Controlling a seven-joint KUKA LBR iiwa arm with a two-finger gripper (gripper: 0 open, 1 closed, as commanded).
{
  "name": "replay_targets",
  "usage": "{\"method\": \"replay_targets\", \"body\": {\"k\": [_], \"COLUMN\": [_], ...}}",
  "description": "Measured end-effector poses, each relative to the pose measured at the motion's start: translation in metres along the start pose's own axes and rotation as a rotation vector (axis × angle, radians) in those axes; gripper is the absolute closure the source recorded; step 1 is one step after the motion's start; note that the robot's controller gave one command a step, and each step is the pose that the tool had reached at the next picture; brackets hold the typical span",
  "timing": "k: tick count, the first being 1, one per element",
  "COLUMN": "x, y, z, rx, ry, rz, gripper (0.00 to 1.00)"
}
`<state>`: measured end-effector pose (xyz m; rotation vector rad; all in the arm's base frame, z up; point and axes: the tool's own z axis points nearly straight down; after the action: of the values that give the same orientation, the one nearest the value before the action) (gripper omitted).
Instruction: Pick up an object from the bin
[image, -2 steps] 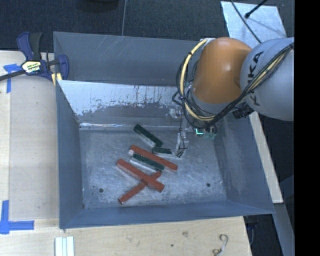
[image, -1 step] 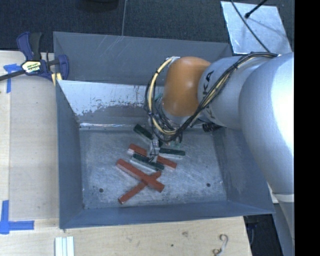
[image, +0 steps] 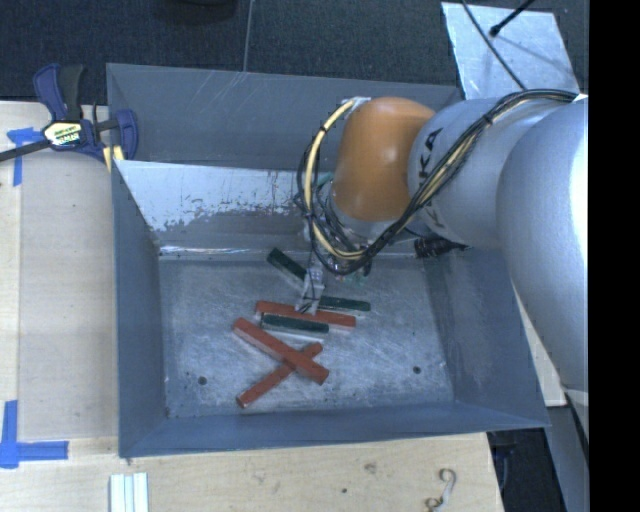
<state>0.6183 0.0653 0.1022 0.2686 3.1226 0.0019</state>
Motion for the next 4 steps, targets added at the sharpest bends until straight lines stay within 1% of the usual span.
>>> {"method": "replay_targets", "body": {"k": [1,2,3,4], "x": [-0.012,-0.009,-0.008,-0.009], "y": [-0.008,-0.012,-0.012,-0.012], "z": [-0.004,0.031,0.031,0.03], "rx": [0.001,0.001,0.003,0.002], "ry": [0.001,0.013,0.013,0.005], "rz": [0.105,0.234,0.231,0.231], "gripper": [0.0,0.0,0.0,1.0]}}
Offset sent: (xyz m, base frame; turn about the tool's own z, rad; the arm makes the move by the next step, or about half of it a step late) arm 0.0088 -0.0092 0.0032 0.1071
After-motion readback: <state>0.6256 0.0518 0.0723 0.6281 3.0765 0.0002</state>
